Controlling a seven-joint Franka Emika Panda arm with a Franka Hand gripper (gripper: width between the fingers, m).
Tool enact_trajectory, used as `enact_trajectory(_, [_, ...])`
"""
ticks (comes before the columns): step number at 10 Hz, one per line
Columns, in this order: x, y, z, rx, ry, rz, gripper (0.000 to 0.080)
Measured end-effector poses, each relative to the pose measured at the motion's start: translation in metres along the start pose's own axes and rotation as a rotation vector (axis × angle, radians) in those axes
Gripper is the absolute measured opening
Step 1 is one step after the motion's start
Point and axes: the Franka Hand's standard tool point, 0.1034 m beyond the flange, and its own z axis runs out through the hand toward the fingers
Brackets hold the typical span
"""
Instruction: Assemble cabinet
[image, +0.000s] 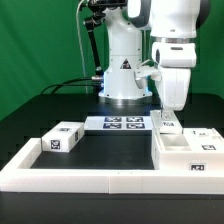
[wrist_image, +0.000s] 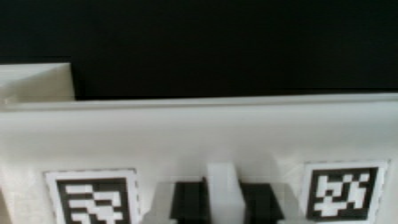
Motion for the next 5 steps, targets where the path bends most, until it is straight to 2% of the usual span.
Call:
enact_trajectory(1, [-0.0001,0.0000,0.0004,-0.003,0.002,0.001,0.0070])
enact_trajectory(2, [0.0019,-0.0003,0.0014,-0.023,0.014,0.001,0.0070])
enact_trajectory(5, [0.0013,-0.0005,0.0016,-0.023,0.014,0.001,0.0070])
